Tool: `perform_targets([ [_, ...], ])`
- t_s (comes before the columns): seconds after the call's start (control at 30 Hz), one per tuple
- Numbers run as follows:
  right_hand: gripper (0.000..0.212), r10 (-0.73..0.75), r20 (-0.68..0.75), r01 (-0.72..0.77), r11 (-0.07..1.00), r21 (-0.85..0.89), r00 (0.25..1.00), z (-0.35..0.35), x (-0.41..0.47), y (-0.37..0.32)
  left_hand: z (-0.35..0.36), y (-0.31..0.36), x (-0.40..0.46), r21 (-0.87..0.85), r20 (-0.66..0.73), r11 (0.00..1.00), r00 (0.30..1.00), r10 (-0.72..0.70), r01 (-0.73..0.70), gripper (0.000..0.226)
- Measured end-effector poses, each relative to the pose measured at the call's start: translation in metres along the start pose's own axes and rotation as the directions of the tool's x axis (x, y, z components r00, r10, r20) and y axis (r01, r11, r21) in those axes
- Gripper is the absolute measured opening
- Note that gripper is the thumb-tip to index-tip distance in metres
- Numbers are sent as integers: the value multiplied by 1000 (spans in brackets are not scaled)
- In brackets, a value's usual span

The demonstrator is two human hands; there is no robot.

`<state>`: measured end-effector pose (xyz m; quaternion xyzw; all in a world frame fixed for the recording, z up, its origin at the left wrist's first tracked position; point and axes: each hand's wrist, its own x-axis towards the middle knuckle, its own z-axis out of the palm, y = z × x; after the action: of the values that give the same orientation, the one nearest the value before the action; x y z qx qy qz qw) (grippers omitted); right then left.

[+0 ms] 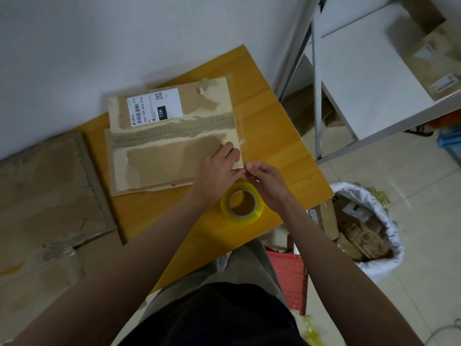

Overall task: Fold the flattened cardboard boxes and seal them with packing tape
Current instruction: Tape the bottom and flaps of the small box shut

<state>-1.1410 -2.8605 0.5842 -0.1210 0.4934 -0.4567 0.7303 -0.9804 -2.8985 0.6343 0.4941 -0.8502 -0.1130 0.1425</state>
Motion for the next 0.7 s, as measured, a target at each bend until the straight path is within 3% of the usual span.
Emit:
perform_targets([
  [0.13,12,35,-35,-35,999,0,999,7,3,0,0,-2,0,22,-5,1000,1000,10,-10,36],
  [0.27,13,110,-47,-103,985,139,993,19,0,0,3,-5,-3,9,-41,1000,999,29,-29,33],
  [0.37,16,146,-193,-104,972,212,970,24,-4,1,6,-6,-3,8,-65,999,997,34,-33,31],
  [0.43,20,70,-329,-65,998,26,942,26,-6,0,7,-6,-4,19,-53,999,998,42,-41,32],
  [0.5,12,-100,-389,9,973,-229,916,31,-7,-3,7,-7,-4,14,-26,999,999,44,-44,35],
  [0.6,5,-401,-366,145,816,-560,840,42,-10,-9,1,-11,-2,-86,-3,996,999,33,-33,31],
  [0.7,9,-638,-208,305,596,-742,741,52,-19,-12,-8,-20,5,-144,77,990,997,-1,12,36],
])
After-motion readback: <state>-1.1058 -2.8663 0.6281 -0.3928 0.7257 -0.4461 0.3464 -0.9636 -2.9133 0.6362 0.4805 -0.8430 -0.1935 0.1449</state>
